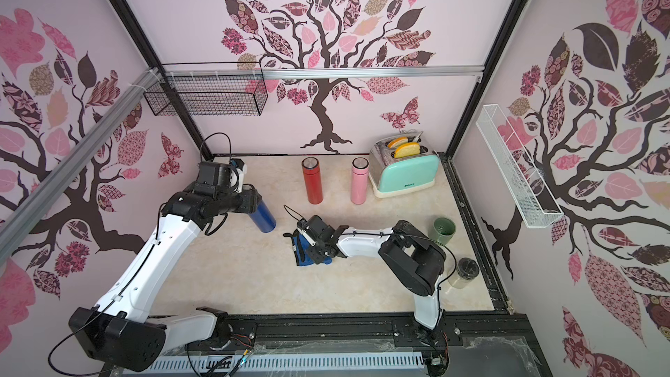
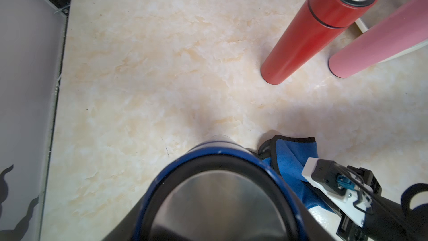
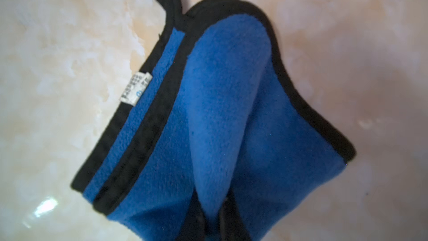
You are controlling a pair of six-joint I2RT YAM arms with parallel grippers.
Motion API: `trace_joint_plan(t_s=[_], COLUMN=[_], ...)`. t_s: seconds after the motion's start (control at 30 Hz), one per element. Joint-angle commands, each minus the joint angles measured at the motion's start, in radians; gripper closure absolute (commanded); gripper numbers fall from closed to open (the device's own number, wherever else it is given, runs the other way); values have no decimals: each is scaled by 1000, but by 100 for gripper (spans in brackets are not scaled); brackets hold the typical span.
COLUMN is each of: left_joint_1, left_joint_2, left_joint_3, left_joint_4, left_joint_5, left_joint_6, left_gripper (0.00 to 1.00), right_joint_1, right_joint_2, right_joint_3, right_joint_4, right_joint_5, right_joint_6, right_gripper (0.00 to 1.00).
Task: Wipe the surface of the thermos
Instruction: Pick up the cleaning item at the center of the board, then wipe the dirt from the surface of the thermos.
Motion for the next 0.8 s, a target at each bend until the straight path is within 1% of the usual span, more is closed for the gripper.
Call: trace_joint_plan(t_s=[0.0,0.17,0.33,0.53,0.77], left_joint_1=[-14,-81,-154,-232,-321], left_joint_2=[-35,-24,24,61,83], left_joint_3=[1,-1,32,45,14], left_joint_4=[97,128,100,62,47], left_joint_5=[105,163,175,165,123], left_joint_6=[-4,40,100,179,261], left_gripper=[98,100,100,100,100], right_joint_1=[-61,-185,-245,-292,-341], right_joint_2=[-106,-275,-370,-428,-468], right_joint_3=[-37,-102,-105,-104,-127], right_joint_4=[-92,-88,-84,-32,78], right_joint_5=[-21,-138,-218,-348,-500], right_joint_6=[10,26,34,68,126], right_gripper=[100,100,100,100,100])
